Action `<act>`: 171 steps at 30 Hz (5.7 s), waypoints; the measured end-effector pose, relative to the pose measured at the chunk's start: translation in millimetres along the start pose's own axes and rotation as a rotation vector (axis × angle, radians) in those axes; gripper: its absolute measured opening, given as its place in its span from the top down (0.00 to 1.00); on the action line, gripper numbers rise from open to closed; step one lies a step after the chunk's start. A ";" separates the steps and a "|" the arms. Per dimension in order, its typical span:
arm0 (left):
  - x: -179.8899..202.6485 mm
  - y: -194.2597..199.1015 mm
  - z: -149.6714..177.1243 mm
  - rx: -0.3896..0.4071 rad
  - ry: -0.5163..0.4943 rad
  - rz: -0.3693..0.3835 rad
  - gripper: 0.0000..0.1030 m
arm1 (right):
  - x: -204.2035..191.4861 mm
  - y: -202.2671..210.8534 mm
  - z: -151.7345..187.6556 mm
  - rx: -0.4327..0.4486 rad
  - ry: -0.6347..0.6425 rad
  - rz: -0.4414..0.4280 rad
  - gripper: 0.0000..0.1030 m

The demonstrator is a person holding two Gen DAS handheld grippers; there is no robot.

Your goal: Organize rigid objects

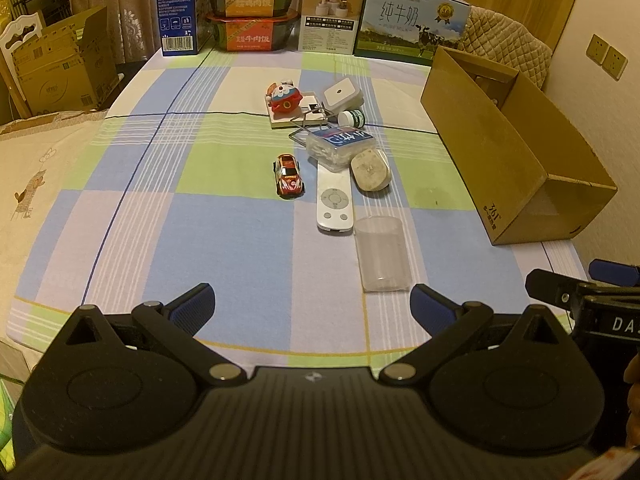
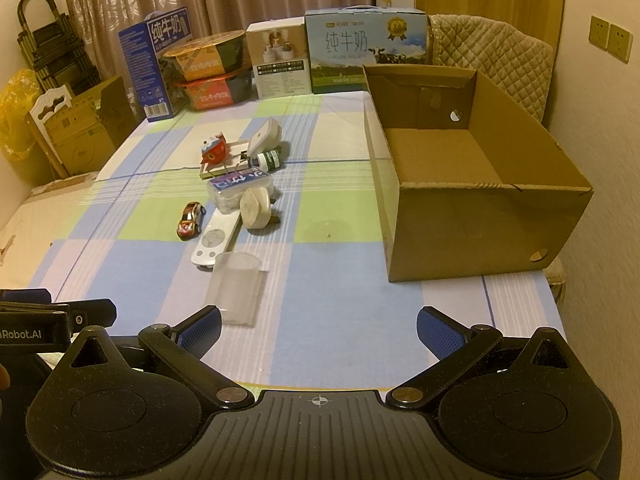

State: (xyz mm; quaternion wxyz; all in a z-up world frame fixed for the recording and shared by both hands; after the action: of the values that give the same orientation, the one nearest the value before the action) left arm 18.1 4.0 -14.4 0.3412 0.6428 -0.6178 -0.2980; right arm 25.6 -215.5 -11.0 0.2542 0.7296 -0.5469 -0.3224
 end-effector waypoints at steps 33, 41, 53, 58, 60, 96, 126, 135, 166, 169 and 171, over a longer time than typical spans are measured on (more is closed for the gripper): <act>-45.5 -40.8 -34.0 -0.002 0.011 -0.068 0.01 | -31.2 -44.5 -6.6 0.002 0.052 -0.056 0.02; -62.8 -76.5 -58.1 0.010 0.078 -0.049 0.01 | -53.6 -95.6 -6.3 -0.019 0.083 -0.092 0.14; -60.1 -112.6 -67.4 -0.026 0.058 -0.064 0.01 | -66.7 -161.2 7.0 -0.080 0.122 -0.068 0.41; -54.4 -119.4 -64.1 -0.038 0.031 -0.059 0.01 | -58.1 -163.4 3.1 -0.071 0.109 -0.067 0.52; -47.9 -122.9 -63.1 -0.042 0.006 -0.045 0.01 | -50.9 -159.3 1.0 -0.064 0.100 -0.062 0.53; 49.1 -161.6 -39.2 0.004 -0.269 0.024 0.44 | 23.6 -114.7 -9.7 -0.013 -0.025 0.023 0.53; 124.5 -47.8 -132.6 0.167 -0.237 0.172 0.66 | 54.9 -15.1 -105.1 0.230 0.001 0.003 0.53; 237.4 -71.5 -161.0 0.130 -0.299 0.322 0.66 | 166.3 -24.5 -134.5 0.151 -0.079 0.121 0.53; 208.1 -79.8 -173.2 0.159 -0.255 0.214 0.49 | 203.6 -56.7 -120.1 0.087 -0.146 0.097 0.52; 190.8 -78.7 -171.9 0.153 -0.225 0.195 0.49 | 201.0 -60.8 -121.6 0.084 -0.139 0.105 0.53; 181.2 -78.3 -169.8 0.153 -0.214 0.181 0.49 | 200.2 -63.5 -121.9 0.079 -0.140 0.107 0.52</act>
State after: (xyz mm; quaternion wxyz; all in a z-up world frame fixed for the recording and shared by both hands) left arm 211.8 -164.5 29.5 0.2489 0.5733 -0.7269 -0.2848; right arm 195.9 -388.5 -14.6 0.2031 0.6845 -0.6139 -0.3368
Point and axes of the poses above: each gripper's, at about its wrist camera, not at the fingertips, and y roughly against the way its jaws point, x to its right, z to its underside, the point moved 3 cm from there along -y, roughly the way its jaws point, and after that the axes turned 4 degrees about -z, right-handed, at the moved point
